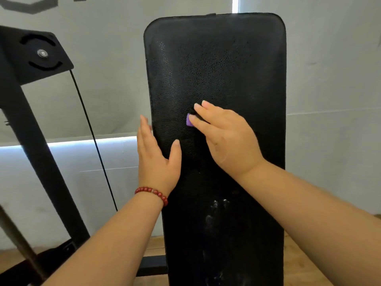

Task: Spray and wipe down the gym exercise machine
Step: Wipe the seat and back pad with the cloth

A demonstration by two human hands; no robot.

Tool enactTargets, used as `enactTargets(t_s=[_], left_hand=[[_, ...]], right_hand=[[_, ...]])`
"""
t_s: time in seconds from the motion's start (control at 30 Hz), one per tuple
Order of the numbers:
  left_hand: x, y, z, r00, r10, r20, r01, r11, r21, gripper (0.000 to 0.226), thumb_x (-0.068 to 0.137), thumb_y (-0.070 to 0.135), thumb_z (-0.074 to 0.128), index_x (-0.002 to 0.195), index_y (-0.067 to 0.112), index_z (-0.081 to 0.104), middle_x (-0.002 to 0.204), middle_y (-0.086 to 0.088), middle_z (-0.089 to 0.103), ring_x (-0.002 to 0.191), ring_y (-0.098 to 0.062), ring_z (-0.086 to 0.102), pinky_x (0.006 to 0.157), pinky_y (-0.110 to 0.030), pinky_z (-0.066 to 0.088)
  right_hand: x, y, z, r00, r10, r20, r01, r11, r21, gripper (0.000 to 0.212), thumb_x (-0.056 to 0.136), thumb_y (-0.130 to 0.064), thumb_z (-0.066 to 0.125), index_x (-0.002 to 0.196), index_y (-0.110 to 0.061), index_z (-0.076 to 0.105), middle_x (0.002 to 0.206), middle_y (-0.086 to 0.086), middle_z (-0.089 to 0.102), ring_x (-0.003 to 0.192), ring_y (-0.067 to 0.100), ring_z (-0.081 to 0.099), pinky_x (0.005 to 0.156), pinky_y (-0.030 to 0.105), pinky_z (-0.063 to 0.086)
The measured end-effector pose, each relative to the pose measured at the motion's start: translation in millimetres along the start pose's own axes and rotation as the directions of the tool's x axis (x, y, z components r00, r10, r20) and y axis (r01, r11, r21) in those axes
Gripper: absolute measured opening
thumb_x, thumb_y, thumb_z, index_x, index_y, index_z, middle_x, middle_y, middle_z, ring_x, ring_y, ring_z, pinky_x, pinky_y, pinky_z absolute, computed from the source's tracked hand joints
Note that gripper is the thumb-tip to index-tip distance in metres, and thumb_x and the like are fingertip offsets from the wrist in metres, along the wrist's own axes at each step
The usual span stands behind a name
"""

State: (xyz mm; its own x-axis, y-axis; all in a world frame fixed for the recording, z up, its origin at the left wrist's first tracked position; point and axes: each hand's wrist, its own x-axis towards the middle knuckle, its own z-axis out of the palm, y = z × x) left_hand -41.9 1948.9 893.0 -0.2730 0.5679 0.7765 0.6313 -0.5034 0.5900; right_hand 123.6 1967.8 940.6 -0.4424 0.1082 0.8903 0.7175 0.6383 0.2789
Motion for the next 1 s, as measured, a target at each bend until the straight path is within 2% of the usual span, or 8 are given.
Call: enactTargets(t_s=[0.13,0.23,0.37,0.47,0.6,0.73,0.83,1.0], left_hand=[[-20,-13,-4,0.987,-0.117,0.107,0.136,0.973,-0.188,0.063,0.09,0.045,0.044,0.148,0.023,0.033,0.143,0.011,0.046,0.13,0.002,0.042,0.109,-0.023,0.035],[-26,-16,-5,0.982,-0.155,0.111,0.178,0.954,-0.242,0.04,0.092,0.04,0.038,0.132,0.037,0.042,0.124,0.018,0.058,0.114,0.005,0.053,0.097,-0.017,0.041],[-26,-16,-5,0.984,-0.16,0.077,0.174,0.95,-0.26,0.032,0.097,0.035,0.028,0.124,0.046,0.041,0.12,0.028,0.054,0.109,0.014,0.052,0.091,-0.006,0.037],[-27,-20,-4,0.988,-0.135,0.069,0.148,0.952,-0.269,0.036,0.099,0.034,0.026,0.13,0.039,0.043,0.123,0.023,0.056,0.112,0.008,0.053,0.093,-0.009,0.038],[-27,-25,-1,0.99,-0.132,0.058,0.143,0.95,-0.276,0.043,0.098,0.034,0.027,0.135,0.026,0.046,0.126,0.007,0.06,0.115,-0.005,0.056,0.097,-0.017,0.041],[-28,-25,-1,0.992,-0.121,0.045,0.129,0.947,-0.295,0.039,0.1,0.033,0.024,0.133,0.033,0.045,0.129,0.008,0.058,0.119,-0.004,0.054,0.103,-0.024,0.042],[-28,-26,-1,0.991,-0.133,0.032,0.136,0.923,-0.359,0.04,0.1,0.037,0.021,0.132,0.036,0.045,0.131,0.012,0.057,0.124,-0.001,0.051,0.108,-0.027,0.039],[-28,-33,1,0.987,-0.16,0.017,0.153,0.898,-0.412,0.049,0.101,0.033,0.022,0.137,0.018,0.052,0.132,0.004,0.06,0.125,-0.006,0.052,0.109,-0.031,0.039]], right_hand=[[-42,-18,3,0.999,-0.005,0.054,0.002,0.999,0.045,0.034,0.097,-0.005,0.044,0.124,-0.003,0.064,0.133,0.018,0.059,0.128,0.03,0.051,0.109,0.034,0.035],[-58,-23,1,0.989,-0.088,0.122,0.081,0.995,0.06,0.035,0.103,-0.008,0.036,0.123,-0.004,0.065,0.132,0.016,0.06,0.128,0.026,0.05,0.111,0.033,0.035],[-12,-27,14,0.995,-0.08,0.054,0.076,0.995,0.057,0.033,0.095,-0.003,0.044,0.116,-0.003,0.069,0.125,0.018,0.064,0.119,0.033,0.06,0.099,0.037,0.042],[-11,-33,20,0.999,-0.053,0.015,0.051,0.996,0.069,0.032,0.096,-0.002,0.045,0.118,-0.002,0.068,0.127,0.019,0.063,0.121,0.034,0.059,0.104,0.035,0.04],[-48,-37,11,0.983,-0.139,0.116,0.132,0.989,0.069,0.032,0.097,-0.004,0.046,0.122,-0.002,0.065,0.131,0.018,0.061,0.126,0.03,0.053,0.112,0.033,0.032],[-12,-38,17,0.985,-0.144,0.089,0.139,0.988,0.059,0.032,0.09,-0.001,0.05,0.115,0.001,0.069,0.124,0.021,0.064,0.118,0.036,0.061,0.101,0.038,0.042],[-9,-42,22,0.989,-0.129,0.067,0.125,0.991,0.054,0.032,0.092,0.0,0.048,0.117,0.001,0.068,0.126,0.021,0.063,0.119,0.036,0.059,0.103,0.038,0.041],[-52,-41,13,0.972,-0.19,0.14,0.183,0.981,0.063,0.033,0.097,-0.006,0.046,0.122,-0.002,0.066,0.132,0.017,0.06,0.127,0.032,0.054,0.109,0.04,0.039]])
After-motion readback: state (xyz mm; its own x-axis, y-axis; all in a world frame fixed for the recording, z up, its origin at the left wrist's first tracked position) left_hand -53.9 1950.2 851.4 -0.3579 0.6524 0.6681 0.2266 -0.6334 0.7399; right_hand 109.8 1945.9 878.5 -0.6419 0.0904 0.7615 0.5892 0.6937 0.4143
